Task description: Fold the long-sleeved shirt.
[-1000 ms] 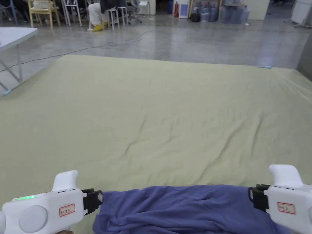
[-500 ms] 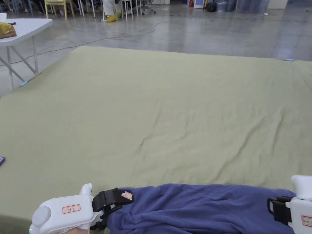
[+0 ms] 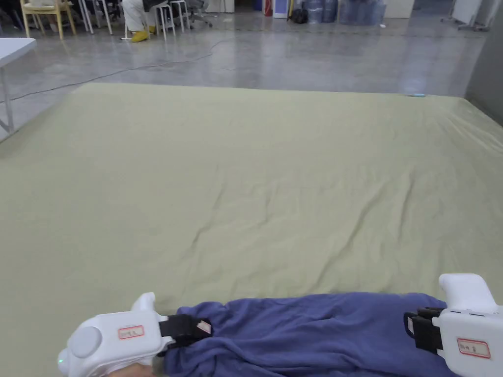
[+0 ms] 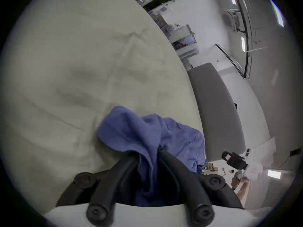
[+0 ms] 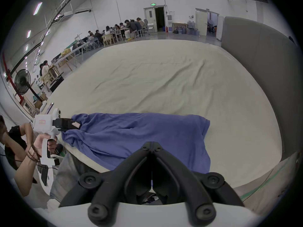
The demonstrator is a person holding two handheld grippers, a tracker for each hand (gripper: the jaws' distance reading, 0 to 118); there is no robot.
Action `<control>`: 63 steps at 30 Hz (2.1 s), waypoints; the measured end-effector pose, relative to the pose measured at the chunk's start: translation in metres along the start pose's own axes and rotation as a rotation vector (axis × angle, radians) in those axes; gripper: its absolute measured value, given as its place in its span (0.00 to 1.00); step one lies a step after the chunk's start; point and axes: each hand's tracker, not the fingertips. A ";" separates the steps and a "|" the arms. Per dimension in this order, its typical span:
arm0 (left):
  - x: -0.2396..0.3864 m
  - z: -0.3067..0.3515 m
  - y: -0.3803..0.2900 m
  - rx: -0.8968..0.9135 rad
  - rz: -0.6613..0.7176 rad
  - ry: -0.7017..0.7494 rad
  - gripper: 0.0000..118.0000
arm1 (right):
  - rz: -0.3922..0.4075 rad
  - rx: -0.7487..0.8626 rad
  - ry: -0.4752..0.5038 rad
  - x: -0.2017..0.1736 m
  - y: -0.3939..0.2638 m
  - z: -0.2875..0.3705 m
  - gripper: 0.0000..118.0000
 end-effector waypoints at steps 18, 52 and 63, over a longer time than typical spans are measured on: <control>-0.038 0.152 0.086 0.232 -0.043 0.264 0.03 | -0.037 -0.012 -0.004 0.013 -0.011 -0.006 0.02; 0.207 -0.050 -0.018 -0.038 -0.263 -0.232 0.97 | -0.175 0.013 -0.060 0.057 -0.040 0.025 0.02; 0.189 -0.086 -0.106 0.023 -0.637 0.143 0.00 | -0.127 0.021 0.002 0.031 -0.026 0.014 0.02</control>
